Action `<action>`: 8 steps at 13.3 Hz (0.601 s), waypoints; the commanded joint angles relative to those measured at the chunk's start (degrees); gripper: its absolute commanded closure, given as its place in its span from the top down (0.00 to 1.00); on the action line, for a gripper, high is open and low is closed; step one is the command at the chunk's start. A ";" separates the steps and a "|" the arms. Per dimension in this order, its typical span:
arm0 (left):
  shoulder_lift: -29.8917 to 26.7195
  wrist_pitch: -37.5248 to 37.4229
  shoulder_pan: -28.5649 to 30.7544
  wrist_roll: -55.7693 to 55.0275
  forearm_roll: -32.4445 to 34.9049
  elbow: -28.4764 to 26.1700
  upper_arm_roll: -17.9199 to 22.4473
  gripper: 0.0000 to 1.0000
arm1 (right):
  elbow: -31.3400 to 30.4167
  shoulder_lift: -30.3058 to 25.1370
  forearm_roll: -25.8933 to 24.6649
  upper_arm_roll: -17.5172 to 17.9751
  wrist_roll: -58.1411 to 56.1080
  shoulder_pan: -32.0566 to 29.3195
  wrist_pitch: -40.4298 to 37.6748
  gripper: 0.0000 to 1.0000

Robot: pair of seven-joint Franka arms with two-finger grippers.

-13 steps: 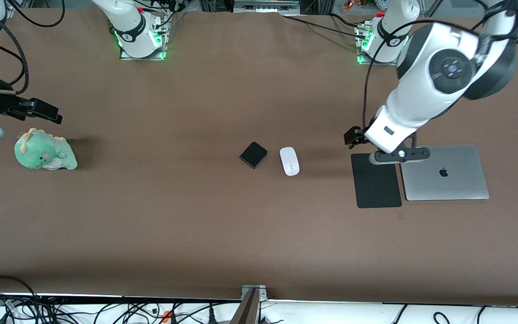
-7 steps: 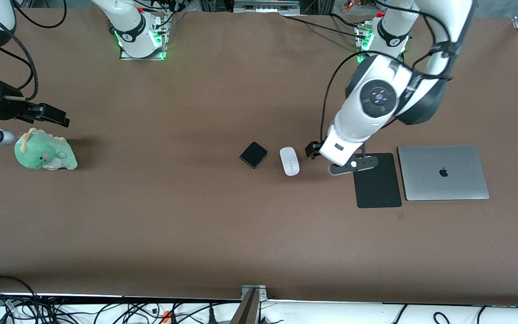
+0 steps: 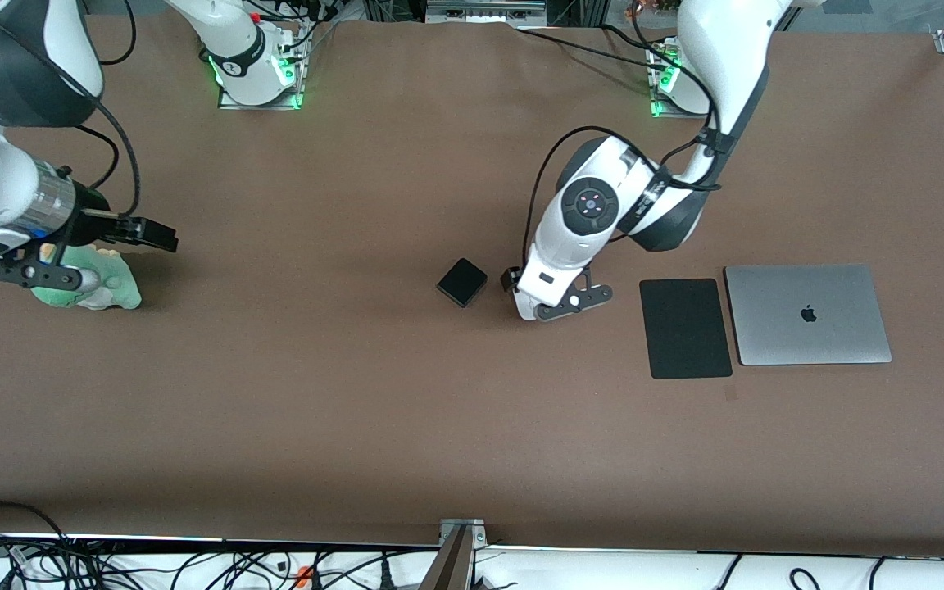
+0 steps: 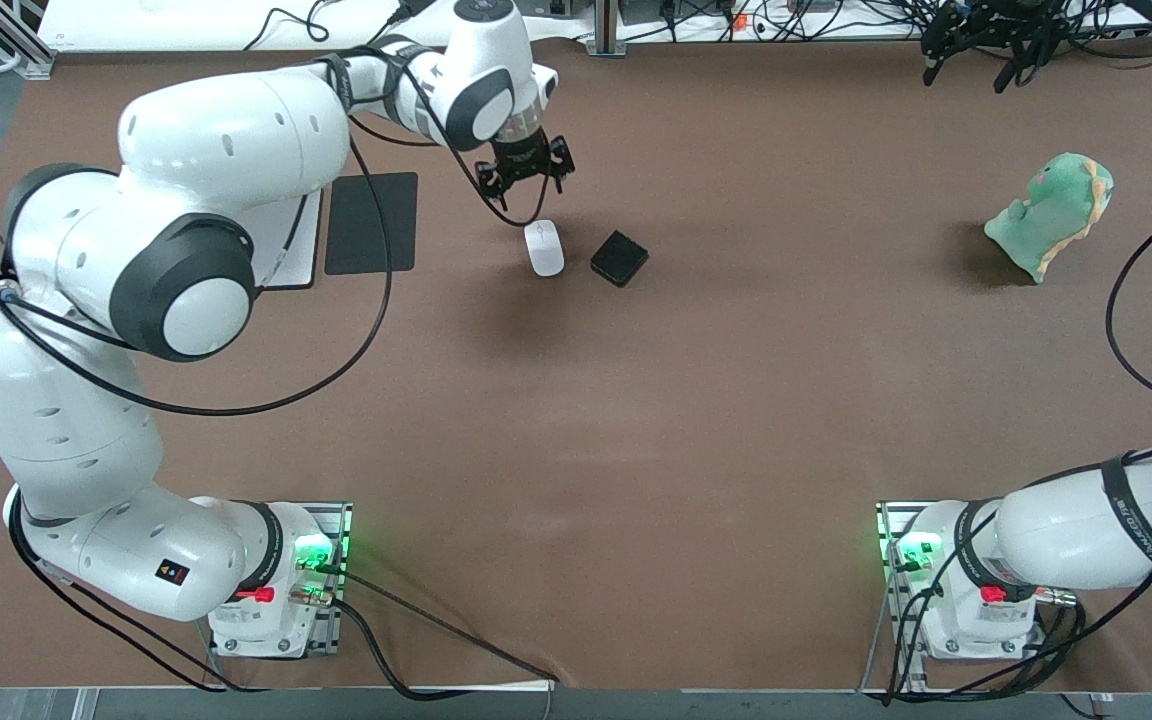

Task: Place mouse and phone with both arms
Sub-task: 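Reach the left gripper to the white mouse while the right gripper moves forward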

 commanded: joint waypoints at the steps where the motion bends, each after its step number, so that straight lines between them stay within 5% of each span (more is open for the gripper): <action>1: 3.37 2.56 -2.13 0.47 -0.28 0.71 0.48 1.00 | -0.97 0.55 0.97 0.00 1.38 0.97 2.00 1.00; 5: 6.72 6.44 -4.69 0.47 8.49 -1.22 0.39 1.00 | -0.97 1.60 0.88 0.00 2.87 2.20 2.53 1.00; 8: 6.90 7.84 -4.69 0.47 8.51 -2.37 0.39 1.00 | -0.97 1.87 0.88 0.00 3.76 2.73 2.80 1.00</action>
